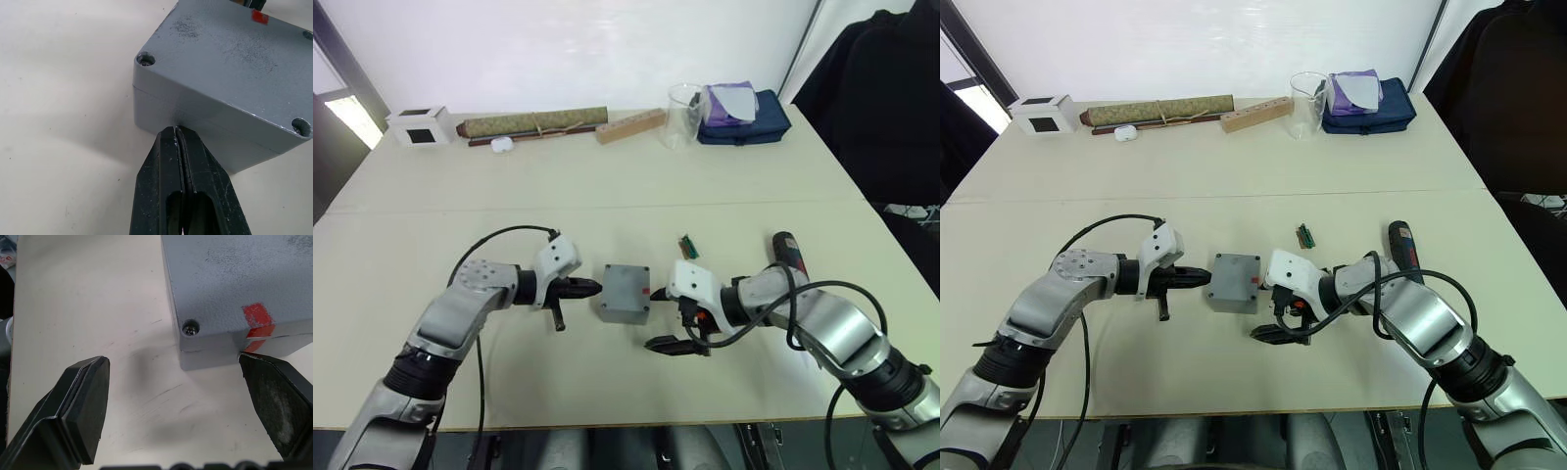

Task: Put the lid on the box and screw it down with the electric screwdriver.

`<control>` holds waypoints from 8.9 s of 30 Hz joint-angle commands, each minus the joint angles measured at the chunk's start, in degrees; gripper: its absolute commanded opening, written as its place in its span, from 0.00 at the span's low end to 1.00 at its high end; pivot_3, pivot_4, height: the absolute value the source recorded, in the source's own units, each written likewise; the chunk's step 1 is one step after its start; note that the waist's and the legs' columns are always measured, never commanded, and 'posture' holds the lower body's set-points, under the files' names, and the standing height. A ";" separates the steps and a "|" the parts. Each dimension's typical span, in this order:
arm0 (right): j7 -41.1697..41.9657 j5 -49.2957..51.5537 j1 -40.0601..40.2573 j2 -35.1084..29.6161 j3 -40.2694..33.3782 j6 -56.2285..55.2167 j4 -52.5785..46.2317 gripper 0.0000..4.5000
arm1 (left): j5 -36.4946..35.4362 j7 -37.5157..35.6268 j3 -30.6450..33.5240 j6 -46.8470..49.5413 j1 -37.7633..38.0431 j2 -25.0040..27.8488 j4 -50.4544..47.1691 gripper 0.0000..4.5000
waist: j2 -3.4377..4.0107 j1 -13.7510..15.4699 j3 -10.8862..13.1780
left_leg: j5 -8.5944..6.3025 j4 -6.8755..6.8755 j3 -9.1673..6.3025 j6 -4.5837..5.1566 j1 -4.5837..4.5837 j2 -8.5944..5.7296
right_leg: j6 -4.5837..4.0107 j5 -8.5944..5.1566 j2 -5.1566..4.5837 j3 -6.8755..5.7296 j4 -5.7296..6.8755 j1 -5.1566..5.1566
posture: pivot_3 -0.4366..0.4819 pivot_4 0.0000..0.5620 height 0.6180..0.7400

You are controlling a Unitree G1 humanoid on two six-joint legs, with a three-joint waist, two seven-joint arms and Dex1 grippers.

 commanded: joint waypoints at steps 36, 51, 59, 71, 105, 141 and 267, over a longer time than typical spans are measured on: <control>-13.64 -11.54 -9.50 15.49 -18.51 -24.79 43.00 0.42 | -10.13 -2.92 6.67 5.59 -10.51 2.40 -3.01 0.00 | -0.19 -0.23 -0.02 | 0.04 0.01 0.11 -0.08 0.10 -0.01 | -0.07 0.03 0.01 0.09 0.37 -0.09 | 0.48 0.27 1.00; -13.57 -12.11 -9.70 16.92 -19.21 -24.91 44.60 0.42 | -9.59 -2.26 5.81 4.78 -10.28 1.86 -2.24 0.00 | -0.19 -0.29 -0.02 | 0.05 0.01 0.10 -0.08 0.12 -0.01 | -0.07 0.03 0.02 0.09 0.39 -0.09 | 0.48 0.27 1.00; -13.39 -12.22 -9.76 17.21 -19.23 -24.90 44.70 0.02 | -9.34 -2.04 5.59 4.30 -10.23 1.57 -2.01 0.00 | -0.19 -0.27 -0.02 | 0.05 0.01 0.10 -0.08 0.12 -0.01 | -0.07 0.03 0.02 0.09 0.39 -0.09 | 0.48 0.27 1.00; -11.24 -9.30 -7.89 16.52 -21.43 -22.94 38.32 0.02 | -8.96 -2.22 5.44 3.95 -9.78 1.21 -1.41 0.00 | -0.19 -0.27 -0.01 | 0.05 0.01 0.10 -0.08 0.12 -0.01 | -0.07 0.03 0.02 0.09 0.39 -0.09 | 0.48 0.27 1.00; -13.75 -0.83 7.97 17.77 -15.63 -11.73 3.54 0.02 | -13.53 -5.35 7.55 5.36 -1.43 6.44 -6.56 0.00 | -0.20 -0.18 -0.02 | 0.05 0.00 0.05 -0.08 0.14 0.00 | -0.07 0.02 0.02 0.07 0.39 -0.07 | 0.48 0.27 1.00; -14.27 -1.87 8.34 15.29 -16.15 -8.85 4.02 0.80 | -14.14 -3.34 7.77 6.24 -4.23 3.55 -5.54 0.00 | -0.20 -0.17 -0.02 | 0.05 0.00 0.05 -0.08 0.14 0.00 | -0.07 0.02 0.03 0.07 0.39 -0.07 | 0.48 0.27 1.00; -28.40 0.15 5.91 31.02 -17.45 -23.86 4.37 0.48 | -0.93 -3.18 -3.42 -3.81 -5.73 -1.51 2.91 0.00 | -0.05 -1.47 -0.01 | 0.08 -0.06 0.01 -0.11 0.25 -0.06 | -0.04 0.01 -0.01 0.08 0.44 0.01 | 0.48 0.27 1.00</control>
